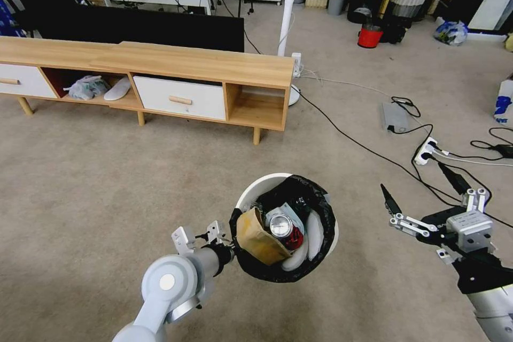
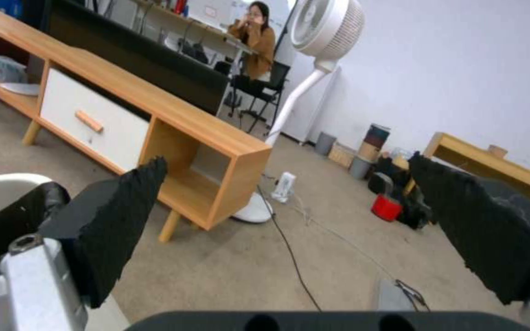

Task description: Pick up the trash bin and place the garbage on the floor into it.

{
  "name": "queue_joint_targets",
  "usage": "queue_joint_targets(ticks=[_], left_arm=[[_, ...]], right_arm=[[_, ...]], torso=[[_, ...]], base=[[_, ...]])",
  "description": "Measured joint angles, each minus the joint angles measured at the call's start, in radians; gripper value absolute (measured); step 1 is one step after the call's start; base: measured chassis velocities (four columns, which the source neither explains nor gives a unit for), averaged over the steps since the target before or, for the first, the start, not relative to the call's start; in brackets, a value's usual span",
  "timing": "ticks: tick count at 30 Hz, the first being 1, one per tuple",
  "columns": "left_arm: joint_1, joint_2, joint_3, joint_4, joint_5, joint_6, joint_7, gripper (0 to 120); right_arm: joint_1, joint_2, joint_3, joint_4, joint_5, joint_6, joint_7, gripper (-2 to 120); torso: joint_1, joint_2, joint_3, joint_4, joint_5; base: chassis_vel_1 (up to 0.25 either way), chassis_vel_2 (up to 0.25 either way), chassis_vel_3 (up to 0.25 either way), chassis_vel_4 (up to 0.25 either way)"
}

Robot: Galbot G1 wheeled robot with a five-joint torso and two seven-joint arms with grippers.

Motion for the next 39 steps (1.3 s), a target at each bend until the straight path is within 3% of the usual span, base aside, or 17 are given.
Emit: queue_joint_targets(ticks=[22,39], left_arm=[[-0.004,0.008,0.002,0.001,-0.001,-0.004,-0.001,0],[-0.002,-0.003,0.003,-0.001,0.006,-0.005,-0.001,0]], right_arm=[[0.006,-0.007,0.012,-0.003,0.022,-0.025,0.0,100],[0.002,-0.011,0.013,0.001,0.028,-0.027,0.006,100]], torso=[[0.0,0.0,0.0,-0.0001,0.0],[0.0,0.0,0.0,-0.0002,0.0001]], base=[[-0.005,0.008,0.007,-0.007],[-0.122,0.106,0.121,-0.108]])
